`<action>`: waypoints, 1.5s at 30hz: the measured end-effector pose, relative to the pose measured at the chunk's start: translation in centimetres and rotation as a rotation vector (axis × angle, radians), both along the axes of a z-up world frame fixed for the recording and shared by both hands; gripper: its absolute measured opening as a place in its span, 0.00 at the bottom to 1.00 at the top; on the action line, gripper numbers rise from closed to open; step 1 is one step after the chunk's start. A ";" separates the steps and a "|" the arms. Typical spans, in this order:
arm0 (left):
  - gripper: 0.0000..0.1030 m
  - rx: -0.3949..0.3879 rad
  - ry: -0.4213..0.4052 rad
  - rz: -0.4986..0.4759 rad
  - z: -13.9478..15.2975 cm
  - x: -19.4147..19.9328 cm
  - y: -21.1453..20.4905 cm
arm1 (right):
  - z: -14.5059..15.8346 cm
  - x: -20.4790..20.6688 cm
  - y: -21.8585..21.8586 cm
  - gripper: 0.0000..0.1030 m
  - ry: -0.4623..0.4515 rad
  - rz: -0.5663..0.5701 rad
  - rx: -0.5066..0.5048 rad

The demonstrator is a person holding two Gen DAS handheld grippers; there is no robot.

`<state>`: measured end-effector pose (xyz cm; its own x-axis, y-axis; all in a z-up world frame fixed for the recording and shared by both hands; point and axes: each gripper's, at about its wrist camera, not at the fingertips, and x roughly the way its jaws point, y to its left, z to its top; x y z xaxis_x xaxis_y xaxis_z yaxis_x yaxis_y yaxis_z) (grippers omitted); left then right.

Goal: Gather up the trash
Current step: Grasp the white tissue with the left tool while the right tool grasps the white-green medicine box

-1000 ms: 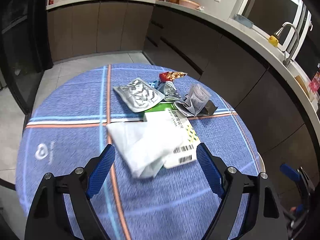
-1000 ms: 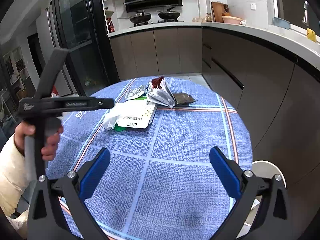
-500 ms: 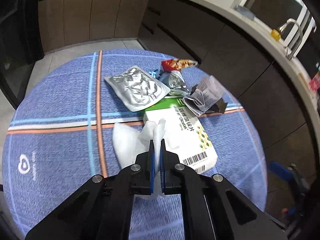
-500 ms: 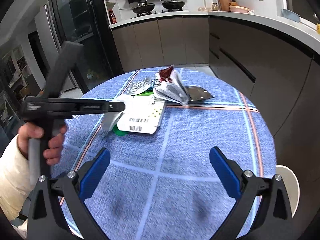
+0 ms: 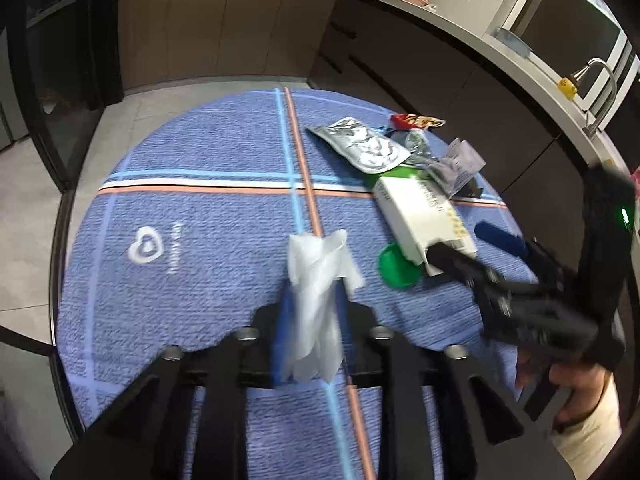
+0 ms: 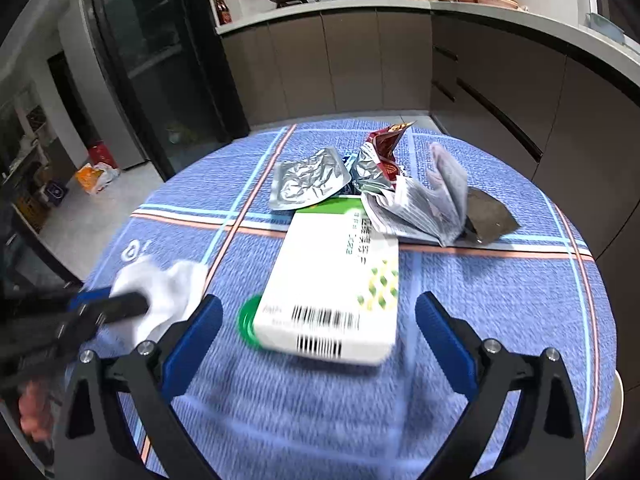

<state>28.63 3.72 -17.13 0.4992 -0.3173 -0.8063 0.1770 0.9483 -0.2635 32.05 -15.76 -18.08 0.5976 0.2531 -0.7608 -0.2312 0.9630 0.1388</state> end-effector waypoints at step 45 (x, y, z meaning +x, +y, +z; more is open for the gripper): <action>0.03 -0.138 -0.176 -0.206 10.3 -5.9 -10.1 | 10.6 -13.9 -10.4 0.74 -0.232 -0.145 0.108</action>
<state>22.76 -6.35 -6.80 0.5414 -0.5265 -0.6555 0.4159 0.8453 -0.3354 18.16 -26.12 -7.48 0.7886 0.2243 -0.5725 -0.1295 0.9708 0.2020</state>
